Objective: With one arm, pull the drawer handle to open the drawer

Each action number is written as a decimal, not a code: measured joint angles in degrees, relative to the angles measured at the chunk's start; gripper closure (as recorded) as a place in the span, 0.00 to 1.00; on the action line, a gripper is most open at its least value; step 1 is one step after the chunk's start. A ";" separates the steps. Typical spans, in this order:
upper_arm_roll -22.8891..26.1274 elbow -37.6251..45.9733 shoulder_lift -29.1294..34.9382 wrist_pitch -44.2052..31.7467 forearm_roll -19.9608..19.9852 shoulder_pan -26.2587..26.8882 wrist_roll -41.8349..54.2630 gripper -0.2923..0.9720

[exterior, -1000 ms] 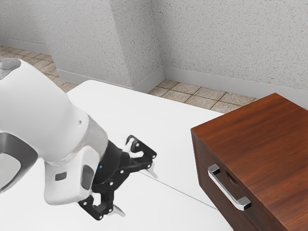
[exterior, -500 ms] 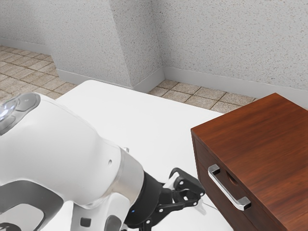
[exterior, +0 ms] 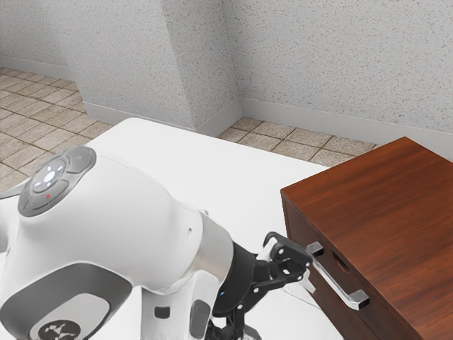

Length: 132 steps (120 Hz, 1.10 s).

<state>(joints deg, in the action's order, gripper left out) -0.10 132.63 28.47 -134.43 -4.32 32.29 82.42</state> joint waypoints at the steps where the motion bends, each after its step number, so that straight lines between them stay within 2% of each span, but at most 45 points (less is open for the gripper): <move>1: -0.17 0.04 -0.01 -0.06 -0.07 -0.03 -0.02 0.23; 20: -1.56 0.29 -0.12 -0.98 -0.77 -0.82 -0.42 0.23; 132: -0.63 0.14 -4.68 -5.48 -0.76 -0.47 -1.87 0.23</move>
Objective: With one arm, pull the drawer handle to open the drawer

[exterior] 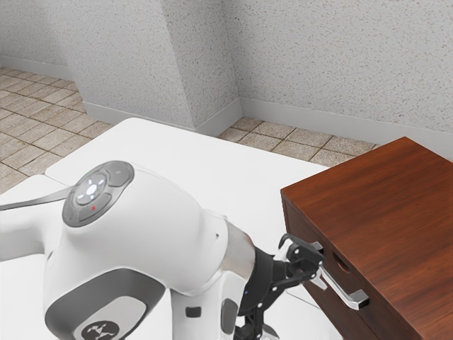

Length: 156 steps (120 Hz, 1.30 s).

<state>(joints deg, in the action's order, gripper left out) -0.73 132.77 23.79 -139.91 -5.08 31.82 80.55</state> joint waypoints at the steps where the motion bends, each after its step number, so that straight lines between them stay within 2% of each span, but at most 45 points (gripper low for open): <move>1: -0.01 -0.04 0.00 -0.05 0.00 0.00 -0.01 0.23; 120: -0.53 0.12 -3.14 -2.90 -0.07 -0.44 -0.76 0.23; 156: -2.28 -0.23 -4.83 -5.35 -1.64 -1.22 -0.85 0.23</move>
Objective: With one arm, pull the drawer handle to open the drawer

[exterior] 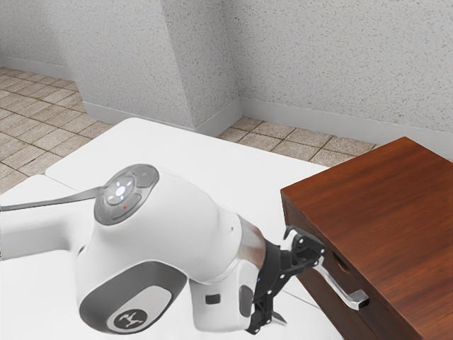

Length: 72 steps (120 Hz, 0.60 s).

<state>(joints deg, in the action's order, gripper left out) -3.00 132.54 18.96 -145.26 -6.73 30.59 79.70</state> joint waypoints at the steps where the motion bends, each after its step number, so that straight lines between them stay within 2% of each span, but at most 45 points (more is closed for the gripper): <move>1: 0.00 -0.04 -0.10 -0.06 -0.01 0.00 0.00 0.23; 72: -0.79 -1.64 -4.61 -2.28 -0.42 -0.23 -0.06 0.23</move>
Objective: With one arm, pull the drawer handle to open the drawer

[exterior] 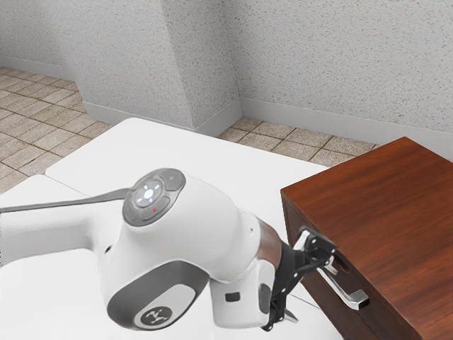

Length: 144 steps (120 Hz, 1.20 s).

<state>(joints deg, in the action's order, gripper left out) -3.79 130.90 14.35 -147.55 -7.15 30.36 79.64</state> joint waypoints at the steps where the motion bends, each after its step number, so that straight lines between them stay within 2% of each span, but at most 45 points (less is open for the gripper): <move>1: -0.01 0.01 -0.03 -0.02 -0.02 0.00 0.00 0.23; 34: -0.11 0.29 0.47 -0.27 0.21 0.05 -0.06 0.24; 144: -0.84 6.65 8.04 -0.77 0.32 0.20 -0.26 0.23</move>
<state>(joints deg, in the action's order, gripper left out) -4.63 137.55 22.39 -148.32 -6.82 30.56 79.38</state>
